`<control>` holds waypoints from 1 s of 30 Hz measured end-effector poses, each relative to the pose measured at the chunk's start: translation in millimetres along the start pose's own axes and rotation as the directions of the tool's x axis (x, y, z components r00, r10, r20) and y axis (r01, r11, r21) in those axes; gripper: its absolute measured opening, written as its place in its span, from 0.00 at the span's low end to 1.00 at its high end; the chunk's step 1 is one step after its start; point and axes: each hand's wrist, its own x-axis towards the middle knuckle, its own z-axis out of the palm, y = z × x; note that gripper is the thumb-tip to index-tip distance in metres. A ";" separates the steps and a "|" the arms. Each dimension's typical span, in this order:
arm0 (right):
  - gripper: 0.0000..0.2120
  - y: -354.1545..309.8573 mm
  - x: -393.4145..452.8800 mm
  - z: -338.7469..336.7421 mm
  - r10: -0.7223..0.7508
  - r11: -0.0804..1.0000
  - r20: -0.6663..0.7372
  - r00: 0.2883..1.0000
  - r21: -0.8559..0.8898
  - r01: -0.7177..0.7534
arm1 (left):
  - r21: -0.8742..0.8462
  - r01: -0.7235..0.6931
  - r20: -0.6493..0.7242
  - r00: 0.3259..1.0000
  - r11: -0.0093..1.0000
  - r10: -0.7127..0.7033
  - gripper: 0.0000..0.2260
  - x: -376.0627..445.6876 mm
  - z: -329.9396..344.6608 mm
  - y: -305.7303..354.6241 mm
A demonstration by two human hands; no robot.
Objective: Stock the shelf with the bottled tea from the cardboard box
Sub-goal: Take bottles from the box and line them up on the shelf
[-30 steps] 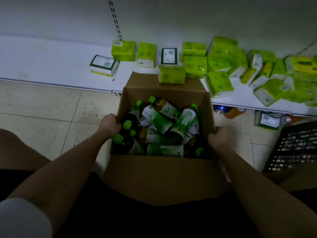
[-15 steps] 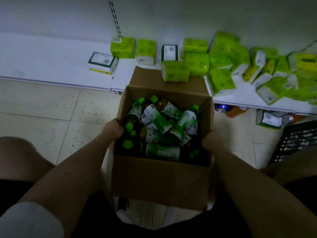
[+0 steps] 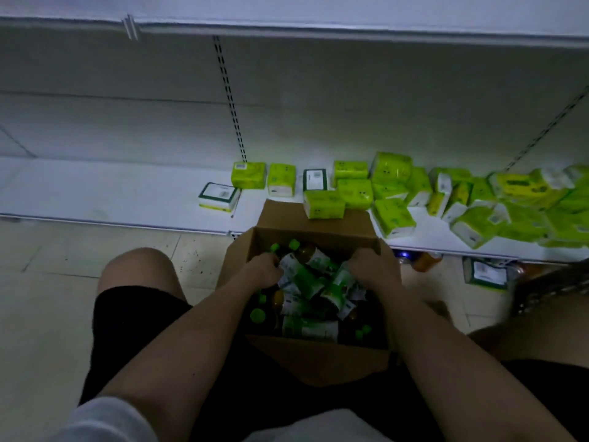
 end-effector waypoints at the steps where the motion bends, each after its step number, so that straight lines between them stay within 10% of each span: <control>1: 0.10 5.8 -3.8 11.7 0.000 1.000 0.035 0.999 0.021 -0.001 | -0.014 -0.004 0.035 0.999 1.000 0.004 0.10 1.6 6.4 -2.8; 8: 0.09 58.9 -0.8 68.0 0.167 0.962 0.194 0.967 0.182 -0.203 | 0.010 0.198 0.276 0.942 0.980 -0.193 0.30 1.0 67.3 -44.7; 16: 0.08 53.5 23.0 84.7 0.306 0.828 0.194 0.932 0.429 -0.361 | -0.011 0.135 0.111 0.985 0.991 -0.133 0.36 11.8 105.7 -82.6; 23: 0.26 48.8 57.6 107.4 0.350 0.710 0.202 0.915 0.579 -0.400 | -0.370 0.105 -0.152 0.973 0.923 -0.171 0.32 13.4 121.0 -91.4; 30: 0.34 62.0 100.8 127.5 0.404 0.686 0.145 0.903 0.604 -0.404 | -0.499 0.159 0.023 0.985 0.852 -0.170 0.32 27.1 118.6 -87.6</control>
